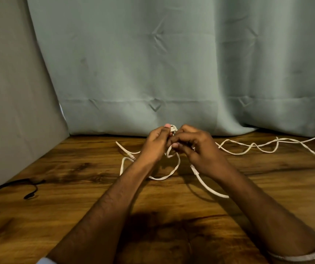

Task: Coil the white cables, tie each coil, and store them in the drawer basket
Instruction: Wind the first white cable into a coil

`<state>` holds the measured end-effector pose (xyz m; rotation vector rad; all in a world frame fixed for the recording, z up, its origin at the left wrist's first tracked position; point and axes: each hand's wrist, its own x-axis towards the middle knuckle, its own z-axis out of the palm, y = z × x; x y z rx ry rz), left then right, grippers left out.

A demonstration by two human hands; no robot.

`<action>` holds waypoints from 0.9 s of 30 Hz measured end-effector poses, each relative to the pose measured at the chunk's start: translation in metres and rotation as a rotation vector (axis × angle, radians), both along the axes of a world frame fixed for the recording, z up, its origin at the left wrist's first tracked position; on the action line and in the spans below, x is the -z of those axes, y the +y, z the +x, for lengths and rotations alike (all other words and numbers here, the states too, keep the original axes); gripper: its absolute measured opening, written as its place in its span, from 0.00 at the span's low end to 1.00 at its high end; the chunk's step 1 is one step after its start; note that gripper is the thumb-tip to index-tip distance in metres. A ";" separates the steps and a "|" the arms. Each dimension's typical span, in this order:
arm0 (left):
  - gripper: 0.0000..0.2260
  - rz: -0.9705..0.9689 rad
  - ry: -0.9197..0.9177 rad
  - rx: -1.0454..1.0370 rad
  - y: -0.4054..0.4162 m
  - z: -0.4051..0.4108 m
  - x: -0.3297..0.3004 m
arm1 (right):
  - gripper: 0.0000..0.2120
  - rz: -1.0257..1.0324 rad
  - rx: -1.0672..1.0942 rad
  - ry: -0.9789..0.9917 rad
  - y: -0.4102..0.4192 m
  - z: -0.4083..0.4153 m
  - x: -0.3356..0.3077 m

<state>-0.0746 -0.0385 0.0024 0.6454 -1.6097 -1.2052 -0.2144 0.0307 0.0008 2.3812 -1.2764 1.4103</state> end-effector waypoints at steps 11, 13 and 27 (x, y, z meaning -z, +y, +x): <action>0.20 0.296 0.109 0.325 0.017 -0.006 -0.002 | 0.17 0.202 0.137 -0.565 -0.002 -0.004 0.002; 0.19 0.269 0.086 0.329 0.016 -0.004 -0.002 | 0.24 0.378 0.012 -0.657 -0.004 -0.004 0.005; 0.06 -0.255 -0.183 0.039 -0.004 -0.005 0.014 | 0.08 0.510 -0.257 -1.234 0.000 0.006 -0.004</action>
